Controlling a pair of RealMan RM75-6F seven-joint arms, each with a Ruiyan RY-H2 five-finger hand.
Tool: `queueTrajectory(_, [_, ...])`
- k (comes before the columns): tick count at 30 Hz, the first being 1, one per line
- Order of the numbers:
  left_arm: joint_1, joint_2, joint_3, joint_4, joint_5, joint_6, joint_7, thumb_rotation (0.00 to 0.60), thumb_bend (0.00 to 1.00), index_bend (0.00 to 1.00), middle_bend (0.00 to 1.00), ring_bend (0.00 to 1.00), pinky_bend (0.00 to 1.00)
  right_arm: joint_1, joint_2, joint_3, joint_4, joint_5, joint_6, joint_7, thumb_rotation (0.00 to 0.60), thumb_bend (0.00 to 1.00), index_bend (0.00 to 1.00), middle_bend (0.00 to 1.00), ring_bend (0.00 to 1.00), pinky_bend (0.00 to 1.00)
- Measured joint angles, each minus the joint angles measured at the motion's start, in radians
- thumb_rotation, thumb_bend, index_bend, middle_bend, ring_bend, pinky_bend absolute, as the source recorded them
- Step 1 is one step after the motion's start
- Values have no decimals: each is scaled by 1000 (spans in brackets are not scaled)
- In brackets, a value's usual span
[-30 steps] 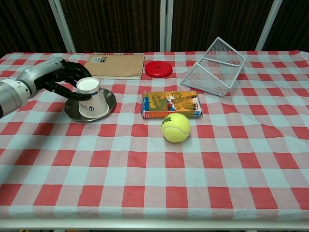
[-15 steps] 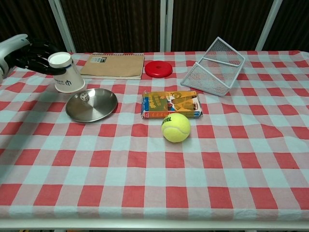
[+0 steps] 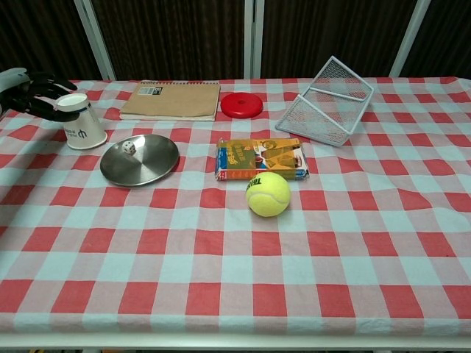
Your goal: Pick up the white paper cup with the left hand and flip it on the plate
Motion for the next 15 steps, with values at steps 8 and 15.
queueTrajectory(8, [105,127,32,-160,78,213,0,600,218,101,126,59,75,-10,5,1,12,13,9,18,600,185,0,14,0,0])
queueTrajectory(15, [260,284,127,-321,127,358,200,600,206,128,127,60,65,-13,-7,0,45,22,2,59,600,176,0,8,0,0])
